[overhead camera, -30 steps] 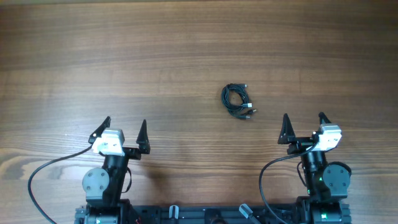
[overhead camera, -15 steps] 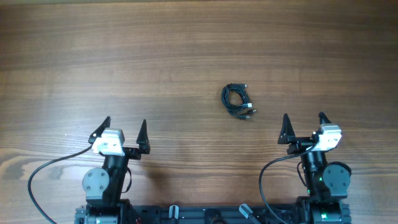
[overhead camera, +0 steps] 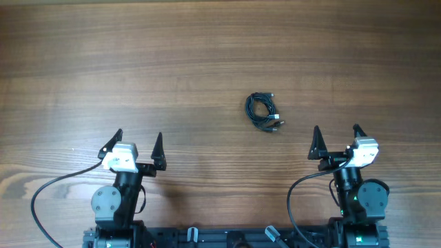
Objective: Untangle cables
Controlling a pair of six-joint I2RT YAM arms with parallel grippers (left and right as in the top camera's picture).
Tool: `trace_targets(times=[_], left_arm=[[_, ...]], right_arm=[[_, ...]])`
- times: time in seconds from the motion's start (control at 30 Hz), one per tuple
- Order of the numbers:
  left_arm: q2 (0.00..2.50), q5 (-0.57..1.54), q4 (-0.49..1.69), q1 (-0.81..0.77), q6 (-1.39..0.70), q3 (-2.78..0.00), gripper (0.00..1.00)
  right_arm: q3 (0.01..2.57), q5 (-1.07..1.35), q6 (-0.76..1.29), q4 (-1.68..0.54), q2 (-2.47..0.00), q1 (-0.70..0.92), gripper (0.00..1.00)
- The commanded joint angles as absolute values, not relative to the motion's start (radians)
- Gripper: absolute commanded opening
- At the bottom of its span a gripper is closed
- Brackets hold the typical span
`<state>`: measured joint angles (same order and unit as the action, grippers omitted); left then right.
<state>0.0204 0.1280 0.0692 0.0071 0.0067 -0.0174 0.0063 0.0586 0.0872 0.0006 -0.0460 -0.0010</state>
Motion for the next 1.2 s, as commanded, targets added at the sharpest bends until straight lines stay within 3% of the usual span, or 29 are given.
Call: trace_targets(times=[0.0, 0.6, 0.87, 1.17], left_arm=[[0.023, 0.137, 0.064, 0.010, 0.022, -0.006, 1.00], [0.023, 0.137, 0.063, 0.010, 0.017, -0.006, 1.00], [0.023, 0.168, 0.022, 0.010, -0.166, -0.008, 1.00], [0.030, 0.190, 0.027, 0.010, -0.181, -0.065, 1.00]], right_arm=[[0.005, 0.045, 0.078, 0.003, -0.051, -0.003, 1.00], [0.005, 0.045, 0.079, 0.003, -0.051, -0.003, 1.00], [0.005, 0.045, 0.079, 0.003, -0.051, -0.003, 1.00], [0.005, 0.045, 0.078, 0.003, -0.051, -0.003, 1.00]])
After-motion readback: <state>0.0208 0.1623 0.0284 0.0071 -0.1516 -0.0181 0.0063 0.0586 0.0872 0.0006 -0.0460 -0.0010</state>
